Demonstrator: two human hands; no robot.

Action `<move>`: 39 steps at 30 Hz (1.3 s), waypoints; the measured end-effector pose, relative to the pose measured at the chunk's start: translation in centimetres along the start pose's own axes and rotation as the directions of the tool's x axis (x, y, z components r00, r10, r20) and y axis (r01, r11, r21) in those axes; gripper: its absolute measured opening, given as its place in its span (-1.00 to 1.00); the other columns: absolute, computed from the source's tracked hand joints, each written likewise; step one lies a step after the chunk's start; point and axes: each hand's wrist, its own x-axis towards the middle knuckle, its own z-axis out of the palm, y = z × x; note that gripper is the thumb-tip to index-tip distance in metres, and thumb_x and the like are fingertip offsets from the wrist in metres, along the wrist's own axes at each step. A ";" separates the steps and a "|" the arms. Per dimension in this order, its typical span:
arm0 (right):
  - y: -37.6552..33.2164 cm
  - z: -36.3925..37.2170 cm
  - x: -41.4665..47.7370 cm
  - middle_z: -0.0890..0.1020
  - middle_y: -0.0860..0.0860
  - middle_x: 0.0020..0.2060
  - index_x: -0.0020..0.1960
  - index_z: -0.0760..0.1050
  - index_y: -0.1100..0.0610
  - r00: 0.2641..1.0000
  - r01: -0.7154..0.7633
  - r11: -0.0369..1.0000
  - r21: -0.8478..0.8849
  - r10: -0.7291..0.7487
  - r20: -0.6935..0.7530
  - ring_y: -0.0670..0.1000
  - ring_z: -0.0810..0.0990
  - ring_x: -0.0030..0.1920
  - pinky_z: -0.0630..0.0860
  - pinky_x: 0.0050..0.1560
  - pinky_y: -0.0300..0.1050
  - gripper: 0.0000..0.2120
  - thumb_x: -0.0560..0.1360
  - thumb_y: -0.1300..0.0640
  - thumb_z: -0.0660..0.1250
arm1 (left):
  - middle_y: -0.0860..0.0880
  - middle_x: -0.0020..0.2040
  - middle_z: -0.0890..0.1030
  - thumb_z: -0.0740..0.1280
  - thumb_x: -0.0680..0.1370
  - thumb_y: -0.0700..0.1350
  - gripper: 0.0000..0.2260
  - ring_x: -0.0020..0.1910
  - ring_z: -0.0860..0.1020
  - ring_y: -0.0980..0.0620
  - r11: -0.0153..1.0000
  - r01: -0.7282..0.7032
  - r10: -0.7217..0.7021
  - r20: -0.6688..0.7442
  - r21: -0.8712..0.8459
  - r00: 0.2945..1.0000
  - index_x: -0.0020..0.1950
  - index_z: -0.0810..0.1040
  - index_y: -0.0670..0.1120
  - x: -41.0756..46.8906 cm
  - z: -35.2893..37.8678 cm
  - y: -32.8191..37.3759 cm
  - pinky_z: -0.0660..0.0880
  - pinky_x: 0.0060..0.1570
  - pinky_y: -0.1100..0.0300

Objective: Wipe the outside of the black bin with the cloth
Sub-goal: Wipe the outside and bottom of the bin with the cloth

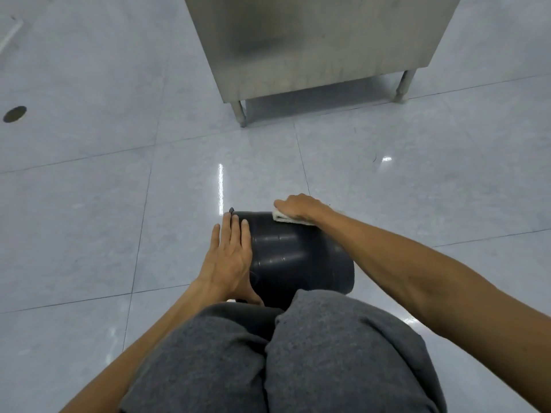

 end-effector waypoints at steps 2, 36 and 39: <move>0.3 -0.4 0.3 0.51 0.18 0.40 0.43 0.47 0.12 1.000 0.008 1.000 -0.025 -0.008 0.027 0.20 0.51 0.29 0.37 0.20 0.06 -0.45 0.66 -0.18 -0.01 | -0.34 0.59 -0.23 0.42 0.06 0.60 0.51 0.57 -0.30 -0.32 1.000 -0.011 0.011 0.015 0.010 1.000 0.58 -0.26 -0.30 0.3 -0.3 -0.4 -0.12 0.56 -0.24; 0.9 13.5 -6.6 0.31 0.08 0.61 0.61 0.30 0.13 0.467 0.150 0.977 -0.148 -0.202 -0.861 0.24 0.20 0.62 0.15 0.55 0.36 -0.43 0.70 -0.14 0.02 | -0.07 0.65 0.05 -0.23 0.58 0.43 -0.15 0.63 -0.13 -0.10 0.949 -0.090 -0.054 -0.436 -0.302 0.898 0.62 0.11 -0.18 7.6 -0.6 -3.4 -0.10 0.57 -0.10; 1.6 16.6 -7.2 0.35 0.13 0.58 0.59 0.33 0.16 0.387 0.128 0.959 -0.253 -0.283 -0.878 0.28 0.24 0.60 0.17 0.54 0.39 -0.43 0.70 -0.14 0.08 | -0.10 0.65 0.01 -0.26 0.57 0.43 -0.15 0.63 -0.13 -0.11 0.941 -0.068 -0.078 -0.410 -0.330 0.909 0.64 0.06 -0.15 8.0 -0.6 -3.4 -0.08 0.57 -0.10</move>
